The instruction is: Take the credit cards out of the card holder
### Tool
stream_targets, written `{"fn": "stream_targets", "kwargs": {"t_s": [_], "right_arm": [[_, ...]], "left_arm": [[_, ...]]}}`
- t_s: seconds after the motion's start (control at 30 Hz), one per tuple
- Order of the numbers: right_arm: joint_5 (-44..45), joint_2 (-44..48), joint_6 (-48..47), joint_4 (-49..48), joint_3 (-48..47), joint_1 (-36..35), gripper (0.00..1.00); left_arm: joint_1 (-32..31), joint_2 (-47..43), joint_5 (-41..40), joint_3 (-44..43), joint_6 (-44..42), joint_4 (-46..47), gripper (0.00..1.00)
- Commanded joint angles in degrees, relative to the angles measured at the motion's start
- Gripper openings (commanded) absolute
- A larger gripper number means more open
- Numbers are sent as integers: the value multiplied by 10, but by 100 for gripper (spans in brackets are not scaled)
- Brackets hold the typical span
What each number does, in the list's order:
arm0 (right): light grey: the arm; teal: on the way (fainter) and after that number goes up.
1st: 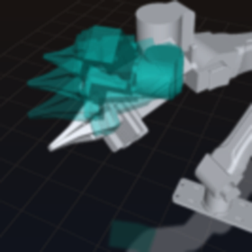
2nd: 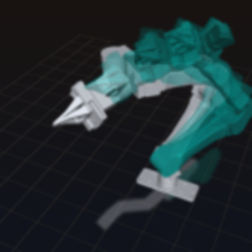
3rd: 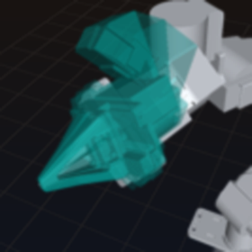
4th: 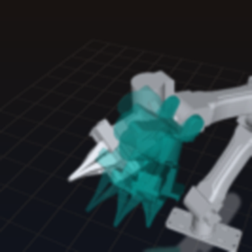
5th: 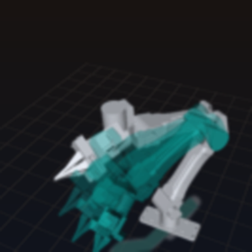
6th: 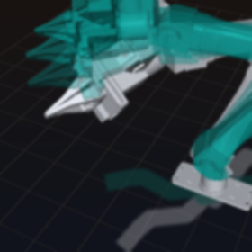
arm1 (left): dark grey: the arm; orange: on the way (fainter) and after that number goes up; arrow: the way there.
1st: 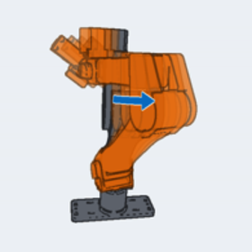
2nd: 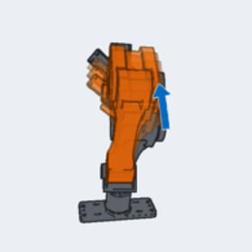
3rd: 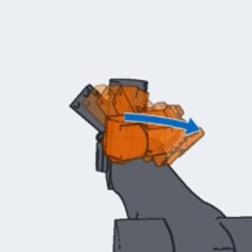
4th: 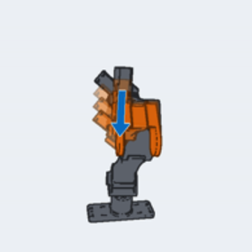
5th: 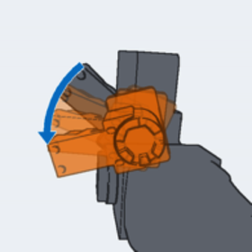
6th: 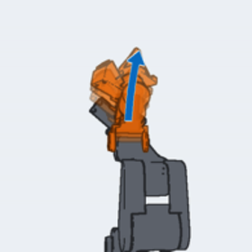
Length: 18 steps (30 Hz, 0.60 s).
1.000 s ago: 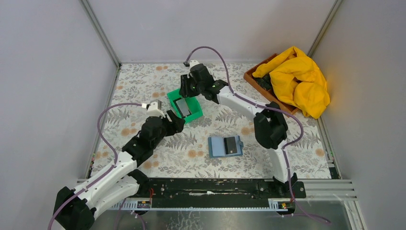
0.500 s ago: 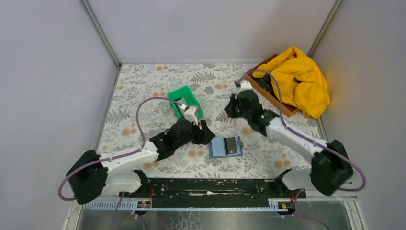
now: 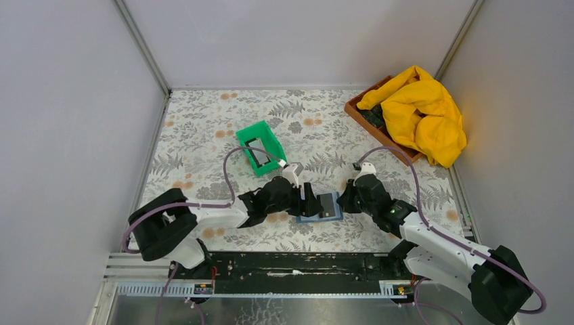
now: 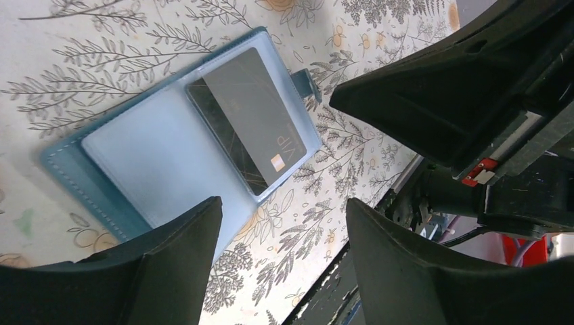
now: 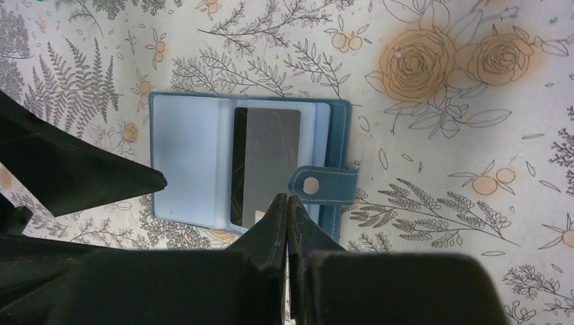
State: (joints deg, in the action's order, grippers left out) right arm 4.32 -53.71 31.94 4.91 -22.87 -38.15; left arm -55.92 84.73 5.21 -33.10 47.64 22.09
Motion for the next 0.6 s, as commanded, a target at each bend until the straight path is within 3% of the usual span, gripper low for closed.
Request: {"fn": "stream_targets", "kwargs": {"t_s": [0.0,0.37,0.57], "right_arm": [[15,22,25,1,22,-5,0],[8,-1,28,-28,56,-5,0],[10,39,11,1,36,-5,0]], "left_arm": [[-10,33,14,-10,36,91,75],[-13,99,13,-24,38,118,77],[-12,101,-4,-18,35,112,77]]}}
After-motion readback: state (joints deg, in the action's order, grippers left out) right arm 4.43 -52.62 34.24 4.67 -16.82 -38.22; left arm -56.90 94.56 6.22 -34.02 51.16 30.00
